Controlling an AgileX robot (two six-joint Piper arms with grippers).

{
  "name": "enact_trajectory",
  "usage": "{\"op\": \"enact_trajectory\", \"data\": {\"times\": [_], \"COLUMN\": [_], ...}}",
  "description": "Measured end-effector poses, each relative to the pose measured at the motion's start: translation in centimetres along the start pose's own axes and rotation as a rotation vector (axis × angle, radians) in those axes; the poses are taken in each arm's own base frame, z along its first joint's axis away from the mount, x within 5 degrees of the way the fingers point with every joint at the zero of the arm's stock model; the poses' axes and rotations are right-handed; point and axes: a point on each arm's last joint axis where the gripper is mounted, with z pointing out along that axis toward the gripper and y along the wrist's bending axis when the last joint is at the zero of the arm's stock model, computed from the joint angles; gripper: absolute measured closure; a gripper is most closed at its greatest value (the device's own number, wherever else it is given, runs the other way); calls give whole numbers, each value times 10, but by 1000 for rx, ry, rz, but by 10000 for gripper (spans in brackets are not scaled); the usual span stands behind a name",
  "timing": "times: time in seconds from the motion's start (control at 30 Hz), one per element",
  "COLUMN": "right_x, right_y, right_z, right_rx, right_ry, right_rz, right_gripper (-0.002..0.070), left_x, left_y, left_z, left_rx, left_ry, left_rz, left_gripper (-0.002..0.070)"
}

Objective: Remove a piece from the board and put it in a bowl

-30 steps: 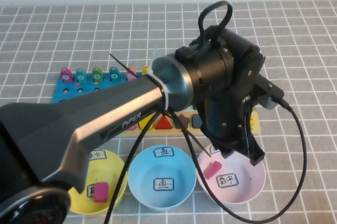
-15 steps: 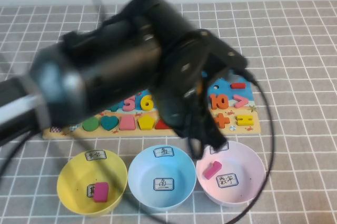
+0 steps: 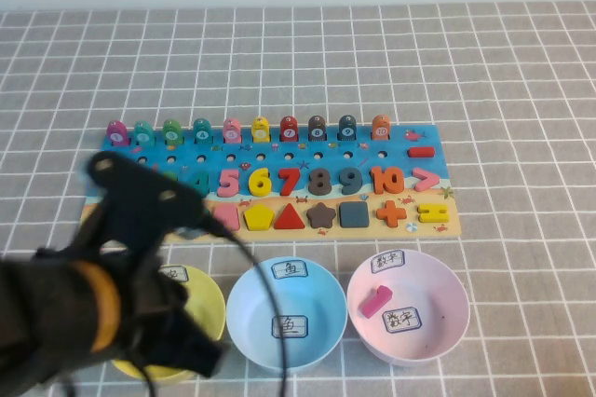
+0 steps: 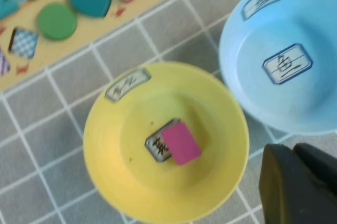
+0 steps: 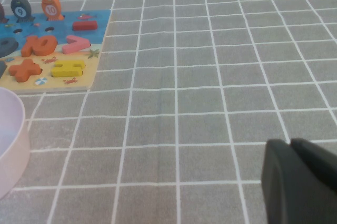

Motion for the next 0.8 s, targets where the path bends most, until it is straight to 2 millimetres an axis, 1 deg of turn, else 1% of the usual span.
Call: {"op": "enact_trajectory", "data": {"times": [0.17, 0.27, 0.37, 0.47, 0.67, 0.8], "right_x": [0, 0, 0, 0, 0, 0], "right_y": [0, 0, 0, 0, 0, 0], "right_z": [0, 0, 0, 0, 0, 0], "right_rx": [0, 0, 0, 0, 0, 0], "right_ry": [0, 0, 0, 0, 0, 0], "right_rz": [0, 0, 0, 0, 0, 0], "right_gripper": [694, 694, 694, 694, 694, 694], "left_x": [30, 40, 42, 42, 40, 38], "left_y": [18, 27, 34, 39, 44, 42], "left_z": [-16, -26, -37, -42, -43, -43], "left_rx": [12, 2, -19, -37, -97, -77], "left_ry": [-117, -155, -218, -258, -298, -328], "left_rz": [-119, -152, -147, -147, -96, -90], "left_gripper": [677, 677, 677, 677, 677, 677]}}
